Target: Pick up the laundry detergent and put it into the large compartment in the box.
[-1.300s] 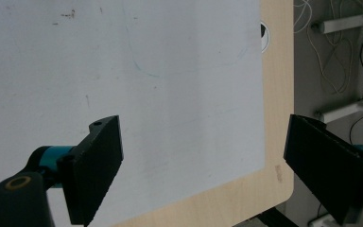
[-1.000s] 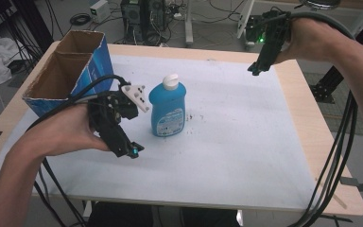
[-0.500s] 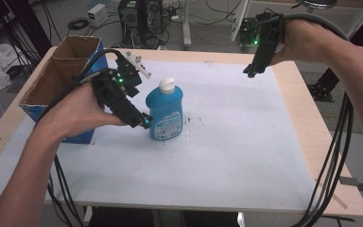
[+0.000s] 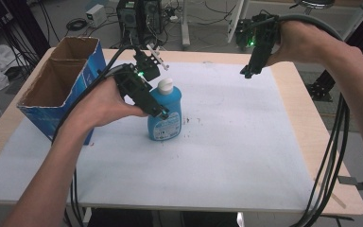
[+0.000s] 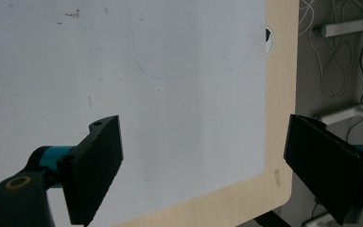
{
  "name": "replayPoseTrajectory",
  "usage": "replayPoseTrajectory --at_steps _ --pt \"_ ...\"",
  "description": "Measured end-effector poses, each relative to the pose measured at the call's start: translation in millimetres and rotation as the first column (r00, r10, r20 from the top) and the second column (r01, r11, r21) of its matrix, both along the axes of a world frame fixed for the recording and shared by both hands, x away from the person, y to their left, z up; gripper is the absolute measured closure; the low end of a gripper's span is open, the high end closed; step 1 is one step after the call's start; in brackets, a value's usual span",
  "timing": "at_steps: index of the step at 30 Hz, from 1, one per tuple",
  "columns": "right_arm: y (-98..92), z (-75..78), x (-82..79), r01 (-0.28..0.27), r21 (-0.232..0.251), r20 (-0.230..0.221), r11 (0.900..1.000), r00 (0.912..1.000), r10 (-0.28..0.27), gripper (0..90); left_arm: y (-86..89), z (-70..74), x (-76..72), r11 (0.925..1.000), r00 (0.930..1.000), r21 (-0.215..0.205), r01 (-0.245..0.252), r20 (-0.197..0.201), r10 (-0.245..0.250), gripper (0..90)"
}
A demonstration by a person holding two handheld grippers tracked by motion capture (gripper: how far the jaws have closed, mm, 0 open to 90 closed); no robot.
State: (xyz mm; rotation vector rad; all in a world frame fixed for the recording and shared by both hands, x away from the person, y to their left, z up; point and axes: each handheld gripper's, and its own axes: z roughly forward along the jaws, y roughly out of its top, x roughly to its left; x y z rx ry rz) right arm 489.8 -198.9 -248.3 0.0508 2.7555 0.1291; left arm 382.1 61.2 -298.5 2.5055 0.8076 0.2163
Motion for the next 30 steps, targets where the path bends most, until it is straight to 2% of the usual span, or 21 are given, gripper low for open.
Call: replayPoseTrajectory --at_steps 7,9,13,27,30 --pt "-0.6 -0.2 -0.2 0.004 -0.001 0.0 1.0 1.0 -0.004 11.7 -10.6 -1.3 4.6 0.9998 0.9999 0.02 0.009 -0.008 -0.009 13.5" --pt "-1.0 -0.6 -0.4 0.003 -0.004 -0.002 1.0 1.0 -0.003 11.7 -12.2 -2.8 5.4 0.9999 0.9999 0.012 0.007 -0.012 -0.007 13.5" --pt "-1.2 -1.9 -0.3 0.001 -0.003 -0.002 1.0 1.0 -0.001 11.7 -13.0 -2.9 7.1 0.9997 0.9998 0.023 0.012 -0.018 -0.012 13.5" --pt "0.9 -5.5 -0.7 0.0 -0.013 -0.007 1.0 1.0 0.0 11.7 -12.2 -0.6 7.8 1.0 0.9998 0.009 0.004 -0.022 -0.004 19.5" --pt "1.0 -5.7 -0.3 -0.003 -0.014 -0.009 1.0 1.0 0.003 11.7 -12.2 0.2 8.0 0.9998 0.9997 0.018 0.011 -0.021 -0.01 19.6"
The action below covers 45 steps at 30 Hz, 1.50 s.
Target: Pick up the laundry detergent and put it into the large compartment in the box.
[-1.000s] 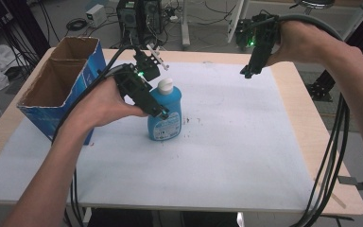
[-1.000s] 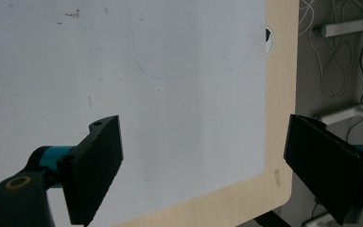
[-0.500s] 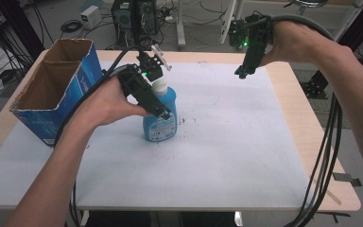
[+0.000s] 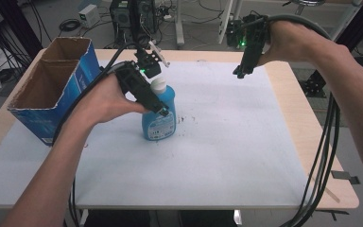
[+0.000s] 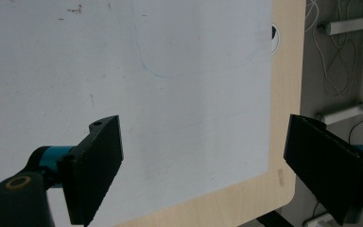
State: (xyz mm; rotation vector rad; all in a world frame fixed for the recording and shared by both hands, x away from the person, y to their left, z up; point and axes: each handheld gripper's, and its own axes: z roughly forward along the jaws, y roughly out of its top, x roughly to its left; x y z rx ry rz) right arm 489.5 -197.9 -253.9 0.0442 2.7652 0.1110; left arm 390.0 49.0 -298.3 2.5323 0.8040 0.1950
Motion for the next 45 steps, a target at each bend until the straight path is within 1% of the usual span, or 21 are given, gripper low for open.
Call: replayPoseTrajectory --at_steps 3,8,9,12,15,17,21,22,23,26,28,31,36,39,44,45 --pt "0.3 -0.3 -0.1 0.005 -0.002 -0.001 1.0 1.0 -0.005 11.7 -1.2 0.3 0.0 1.0 1.0 -0.002 0.007 -0.004 -0.007 21.3" --pt "-0.1 -2.0 0.6 0.006 -0.004 -0.002 1.0 1.0 -0.006 11.7 -3.0 1.8 0.1 0.9998 0.9998 0.001 0.02 0.003 -0.02 24.0" --pt "-0.9 -2.9 0.8 0.01 -0.003 -0.005 1.0 0.9999 -0.01 11.7 -3.2 2.4 0.5 0.9995 0.9995 0.011 0.03 0.003 -0.03 25.6" --pt "-1.5 -3.9 1.1 0.011 -0.003 -0.006 1.0 0.9999 -0.011 11.7 -4.0 2.7 0.6 0.9993 0.9994 0.016 0.034 0.001 -0.034 25.9" --pt "-2.1 -4.9 1.1 0.011 -0.004 -0.006 1.0 0.9999 -0.011 11.7 -4.8 3.3 0.5 0.9994 0.9994 0.011 0.034 0.002 -0.034 27.4" --pt "-2.4 -4.5 0.7 0.012 -0.003 -0.005 1.0 0.9999 -0.012 11.7 -4.6 3.9 1.0 0.9991 0.9993 0.019 0.037 0.002 -0.037 29.1" --pt "-2.7 -3.9 0.7 0.013 -0.002 -0.005 1.0 0.9999 -0.013 11.7 -4.5 3.5 1.5 0.9989 0.9991 0.022 0.042 -0.002 -0.042 31.1" --pt "-2.6 -4.1 0.6 0.014 -0.002 -0.005 1.0 0.9999 -0.014 11.7 -4.5 4.0 1.6 0.9984 0.9988 0.03 0.049 -0.004 -0.048 31.5" --pt "-2.6 -4.5 0.7 0.014 -0.003 -0.003 1.0 0.9999 -0.014 11.7 -4.8 3.8 1.4 0.9985 0.999 0.031 0.045 0.0 -0.045 33.1" --pt "-2.4 -4.7 0.6 0.014 -0.004 -0.006 1.0 0.9999 -0.014 11.7 -4.8 3.5 1.8 0.9985 0.999 0.032 0.045 0.0 -0.045 34.2" --pt "-1.8 -4.8 0.8 0.01 -0.005 -0.005 1.0 0.9999 -0.01 11.7 -5.5 3.9 2.1 0.9978 0.9988 0.045 0.049 0.001 -0.049 35.6" --pt "-1.6 -4.8 0.6 0.012 -0.005 -0.005 1.0 0.9999 -0.012 11.7 -5.9 4.0 2.1 0.997 0.9984 0.053 0.056 0.005 -0.056 35.9" --pt "-1.9 -5.0 0.4 0.01 -0.005 -0.004 1.0 0.9999 -0.01 11.7 -6.0 3.9 1.9 0.9969 0.9981 0.052 0.059 0.011 -0.06 36.5" --pt "-2.3 -5.2 0.0 0.013 -0.003 -0.007 1.0 0.9999 -0.013 11.8 -5.8 4.4 2.3 0.9962 0.9977 0.056 0.066 0.009 -0.067 36.9" --pt "-2.9 -4.3 -0.6 0.016 0.001 -0.007 1.0 0.9998 -0.016 11.7 -6.1 5.0 4.8 0.9967 0.9981 0.054 0.061 -0.001 -0.061 37.1" --pt "-2.9 -4.1 -0.8 0.015 0.002 -0.006 1.0 0.9999 -0.015 11.7 -6.4 5.9 5.7 0.9963 0.9981 0.06 0.062 -0.004 -0.062 37.1"
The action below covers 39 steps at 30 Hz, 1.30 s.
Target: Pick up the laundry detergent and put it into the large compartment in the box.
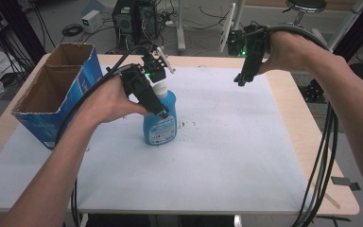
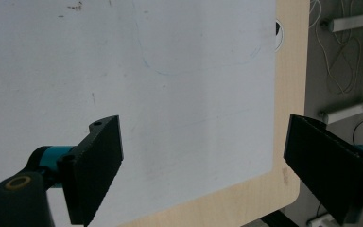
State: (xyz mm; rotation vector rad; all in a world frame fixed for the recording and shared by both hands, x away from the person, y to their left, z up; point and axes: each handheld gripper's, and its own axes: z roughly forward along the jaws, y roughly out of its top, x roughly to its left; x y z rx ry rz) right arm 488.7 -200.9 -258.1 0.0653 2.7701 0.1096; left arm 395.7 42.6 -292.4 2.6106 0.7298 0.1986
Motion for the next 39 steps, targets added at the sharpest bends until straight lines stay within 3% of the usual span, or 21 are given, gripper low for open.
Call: replayPoseTrajectory --at_steps 5,10,17,18,19,22,23,24,29,30,31,34,39 --pt "-1.8 1.3 -1.3 0.002 -0.001 0.003 1.0 1.0 -0.002 11.7 -1.2 7.7 2.1 0.9997 1.0 0.022 0.007 -0.002 -0.007 37.3" --pt "-4.6 2.9 -2.4 0.006 0.004 0.007 1.0 1.0 -0.006 11.7 -0.7 27.3 5.6 0.9992 0.9996 0.031 0.024 -0.011 -0.024 37.2" --pt "-5.1 3.3 -2.8 0.005 0.008 0.005 1.0 1.0 -0.005 11.7 6.7 72.3 11.8 0.9989 0.9996 0.037 0.027 -0.007 -0.027 37.3" --pt "-5.2 3.4 -2.8 0.005 0.009 0.005 1.0 1.0 -0.005 11.7 9.2 87.2 13.3 0.9987 0.9996 0.043 0.027 -0.003 -0.027 37.3" --pt "-5.2 3.4 -2.9 0.004 0.01 0.006 1.0 1.0 -0.004 11.8 9.2 87.2 13.3 0.9987 0.9996 0.043 0.027 -0.003 -0.027 37.3" --pt "-5.6 3.8 -3.0 0.0 0.008 0.006 1.0 1.0 -0.001 11.7 12.5 110.0 14.8 0.9985 0.9998 0.053 0.016 0.007 -0.017 37.3" --pt "-5.6 3.8 -3.0 0.0 0.008 0.006 1.0 1.0 -0.001 11.7 12.5 110.0 14.8 0.9985 0.9998 0.053 0.016 0.007 -0.017 37.3" --pt "-5.7 4.0 -3.0 0.0 0.008 0.008 1.0 1.0 0.0 11.7 15.5 127.4 15.8 0.9985 0.9998 0.054 0.007 0.018 -0.008 37.3" --pt "-7.4 4.9 -3.0 -0.005 0.01 0.015 1.0 0.9999 0.005 11.7 28.3 165.4 17.2 0.9993 0.999 0.035 -0.012 0.043 0.011 37.4" --pt "-7.4 4.9 -3.0 -0.005 0.01 0.015 1.0 0.9999 0.005 11.7 28.3 165.4 17.2 0.9993 0.999 0.035 -0.012 0.043 0.011 37.4" --pt "-7.8 4.7 -2.8 -0.004 0.015 0.015 1.0 0.9999 0.004 11.7 34.4 176.8 17.4 0.9994 0.9985 0.026 -0.02 0.05 0.019 37.4" --pt "-9.3 5.1 -2.4 0.0 0.014 0.014 1.0 0.9999 0.0 11.7 46.2 193.6 17.7 0.999 0.9973 0.02 -0.041 0.062 0.039 37.3" --pt "-9.5 4.7 -2.6 0.003 0.014 0.014 1.0 0.9999 -0.004 11.7 65.1 208.5 16.5 0.9966 0.9942 0.025 -0.078 0.076 0.076 37.4"
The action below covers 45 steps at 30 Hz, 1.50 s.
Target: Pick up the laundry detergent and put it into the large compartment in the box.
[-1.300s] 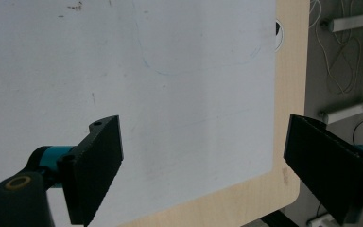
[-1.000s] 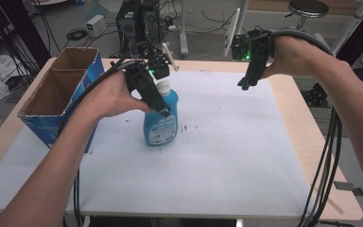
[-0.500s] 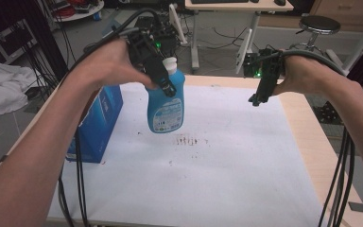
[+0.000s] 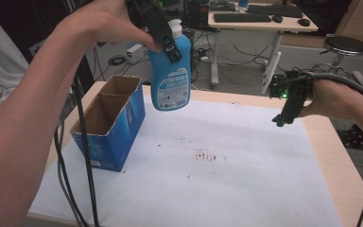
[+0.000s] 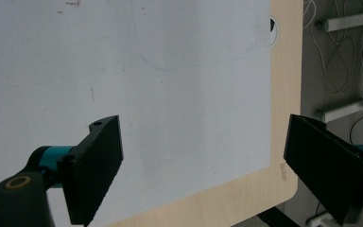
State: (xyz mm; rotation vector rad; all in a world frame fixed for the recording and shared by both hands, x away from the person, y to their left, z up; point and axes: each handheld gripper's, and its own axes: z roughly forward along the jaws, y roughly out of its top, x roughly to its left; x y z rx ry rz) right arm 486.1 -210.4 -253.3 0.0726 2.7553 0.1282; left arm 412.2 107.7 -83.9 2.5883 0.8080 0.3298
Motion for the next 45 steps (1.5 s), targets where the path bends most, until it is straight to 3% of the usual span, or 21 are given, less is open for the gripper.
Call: replayPoseTrajectory --at_steps 5,13,17,21,24,34,44,45 --pt "1.3 -1.4 1.1 -0.002 -0.001 -0.002 1.0 1.0 0.002 11.8 23.3 0.5 -1.3 0.9986 0.9986 -0.014 -0.051 -0.016 0.05 37.4" --pt "4.6 -4.9 2.2 -0.007 -0.01 -0.012 1.0 0.9999 0.007 11.7 73.2 0.6 -6.7 0.9903 0.9902 0.001 -0.139 -0.011 0.139 37.4" --pt "4.9 -5.8 2.9 -0.011 -0.013 -0.012 1.0 0.9999 0.011 11.7 97.5 0.1 -8.6 0.9813 0.9813 -0.011 -0.192 -0.012 0.192 37.4" --pt "4.6 -6.8 5.0 -0.007 -0.013 -0.016 1.0 0.9998 0.007 11.7 110.4 -4.8 -10.1 0.9768 0.9767 0.007 -0.214 -0.01 0.214 37.4" --pt "6.5 -9.5 5.4 -0.017 -0.017 -0.018 1.0 0.9997 0.017 11.7 127.4 -18.4 -7.8 0.9675 0.967 0.002 -0.253 -0.029 0.253 37.4" --pt "2.3 -13.2 6.9 -0.005 -0.02 -0.025 1.0 0.9997 0.005 11.7 152.5 -41.8 -4.4 0.9539 0.9531 0.026 -0.299 -0.043 0.3 37.4" --pt "3.5 -18.8 6.4 -0.005 -0.027 -0.032 1.0 0.9995 0.004 11.7 157.6 -74.3 -3.0 0.9568 0.954 0.03 -0.289 -0.073 0.291 37.4" --pt "4.3 -19.0 5.8 -0.007 -0.027 -0.032 1.0 0.9995 0.006 11.7 158.0 -83.0 -2.4 0.9568 0.9531 0.032 -0.289 -0.084 0.291 37.4"
